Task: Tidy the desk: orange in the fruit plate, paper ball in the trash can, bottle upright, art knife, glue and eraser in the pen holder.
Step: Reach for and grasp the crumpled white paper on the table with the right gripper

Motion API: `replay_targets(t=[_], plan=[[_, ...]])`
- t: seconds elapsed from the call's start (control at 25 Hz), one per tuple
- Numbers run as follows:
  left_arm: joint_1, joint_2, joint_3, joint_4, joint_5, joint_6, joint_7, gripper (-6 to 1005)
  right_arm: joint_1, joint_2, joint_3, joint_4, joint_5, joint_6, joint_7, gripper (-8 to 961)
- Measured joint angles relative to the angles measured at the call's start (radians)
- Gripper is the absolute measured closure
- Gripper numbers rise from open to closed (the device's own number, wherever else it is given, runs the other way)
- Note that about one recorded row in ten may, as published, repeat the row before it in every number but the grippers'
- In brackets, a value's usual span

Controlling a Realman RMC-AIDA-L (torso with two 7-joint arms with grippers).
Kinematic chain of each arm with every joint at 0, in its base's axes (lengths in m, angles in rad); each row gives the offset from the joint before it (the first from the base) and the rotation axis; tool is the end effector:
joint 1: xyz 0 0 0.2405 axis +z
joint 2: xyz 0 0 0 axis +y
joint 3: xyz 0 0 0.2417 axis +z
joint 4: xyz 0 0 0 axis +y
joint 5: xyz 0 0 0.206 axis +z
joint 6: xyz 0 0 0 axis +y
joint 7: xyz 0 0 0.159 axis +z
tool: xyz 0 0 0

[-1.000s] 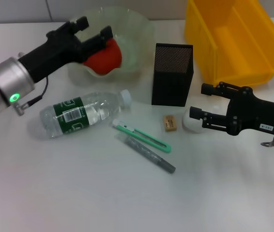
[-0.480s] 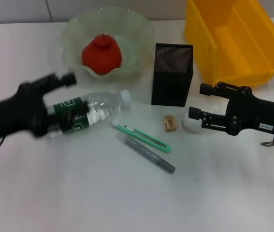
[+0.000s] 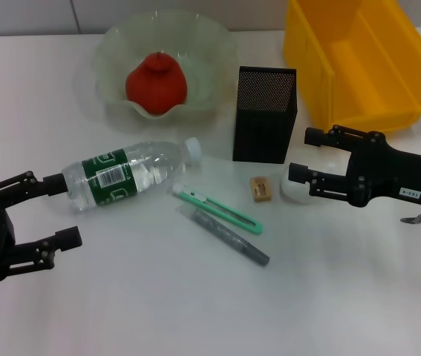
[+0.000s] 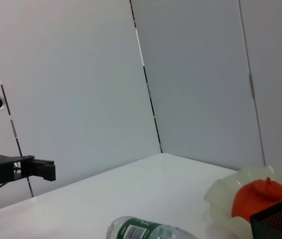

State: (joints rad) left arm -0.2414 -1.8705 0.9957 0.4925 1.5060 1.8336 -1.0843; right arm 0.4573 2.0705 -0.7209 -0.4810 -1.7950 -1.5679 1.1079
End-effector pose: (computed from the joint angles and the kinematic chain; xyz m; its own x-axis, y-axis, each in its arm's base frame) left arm -0.2938 0.2330 0.0499 0.7113 0.2062 0.6720 0.3759 -0.9194 -0.1159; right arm 0.2540 0.3020 -0.0183 0.7349 -0.2228 -0.6406 -0.4316 -0.8822 -0.1883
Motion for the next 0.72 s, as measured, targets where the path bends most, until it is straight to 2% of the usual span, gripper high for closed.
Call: replay_targets(t=[0.52, 0.6, 0.72], plan=[[-0.011, -0.001, -0.015, 0.001, 0.094, -0.016, 0.009, 168, 0.003, -0.001, 0.0, -0.003, -0.001, -0.003, 0.023, 202], [-0.011, -0.007, -0.073, 0.002, 0.194, -0.039, 0.013, 168, 0.003, -0.002, 0.0, -0.004, -0.002, -0.003, 0.028, 202], [-0.008, -0.017, -0.096, 0.001, 0.222, -0.039, 0.038, 168, 0.003, -0.004, 0.0, -0.006, -0.003, -0.003, 0.037, 201]])
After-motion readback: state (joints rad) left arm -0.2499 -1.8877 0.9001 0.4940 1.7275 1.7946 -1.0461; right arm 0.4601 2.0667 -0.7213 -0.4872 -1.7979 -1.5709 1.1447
